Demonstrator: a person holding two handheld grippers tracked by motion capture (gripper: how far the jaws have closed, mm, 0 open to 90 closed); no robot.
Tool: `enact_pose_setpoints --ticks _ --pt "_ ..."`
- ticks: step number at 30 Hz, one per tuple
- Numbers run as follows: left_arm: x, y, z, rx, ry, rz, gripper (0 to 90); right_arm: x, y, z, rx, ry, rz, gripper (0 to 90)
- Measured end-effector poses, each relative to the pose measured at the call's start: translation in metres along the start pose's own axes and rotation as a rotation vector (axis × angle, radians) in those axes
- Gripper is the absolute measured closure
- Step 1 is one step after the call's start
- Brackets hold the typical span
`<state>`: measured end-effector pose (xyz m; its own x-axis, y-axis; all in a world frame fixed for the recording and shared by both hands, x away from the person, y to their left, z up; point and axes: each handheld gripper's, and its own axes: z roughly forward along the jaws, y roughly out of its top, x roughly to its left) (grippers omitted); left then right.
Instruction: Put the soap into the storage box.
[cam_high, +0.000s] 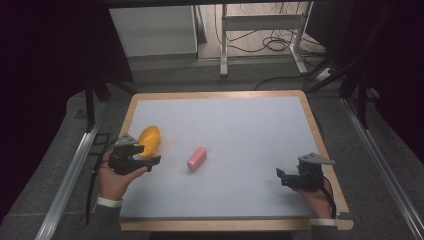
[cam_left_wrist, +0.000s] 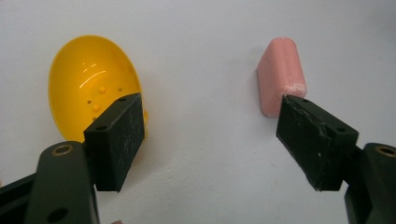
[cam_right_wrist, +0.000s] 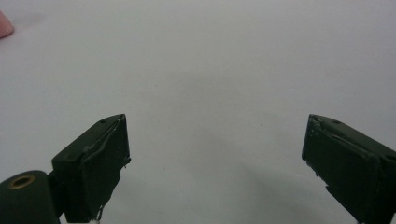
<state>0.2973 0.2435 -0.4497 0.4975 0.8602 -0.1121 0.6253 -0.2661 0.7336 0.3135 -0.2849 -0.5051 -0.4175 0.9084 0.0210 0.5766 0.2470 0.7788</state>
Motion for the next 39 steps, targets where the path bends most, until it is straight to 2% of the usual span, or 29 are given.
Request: enact_pose_setpoints --ticks 21,28,39 --pt "-0.007 0.022 0.015 0.052 -0.006 0.061 24.0 -0.001 -0.001 0.001 0.009 -0.003 -0.007 7.3" --pt "-0.012 0.024 0.024 0.066 -0.032 0.05 23.8 -0.002 -0.001 0.0 0.012 -0.005 -0.004 7.3" --pt "-0.011 0.03 0.033 0.094 -0.028 0.064 23.9 -0.002 -0.001 0.0 0.011 -0.002 -0.007 7.3"
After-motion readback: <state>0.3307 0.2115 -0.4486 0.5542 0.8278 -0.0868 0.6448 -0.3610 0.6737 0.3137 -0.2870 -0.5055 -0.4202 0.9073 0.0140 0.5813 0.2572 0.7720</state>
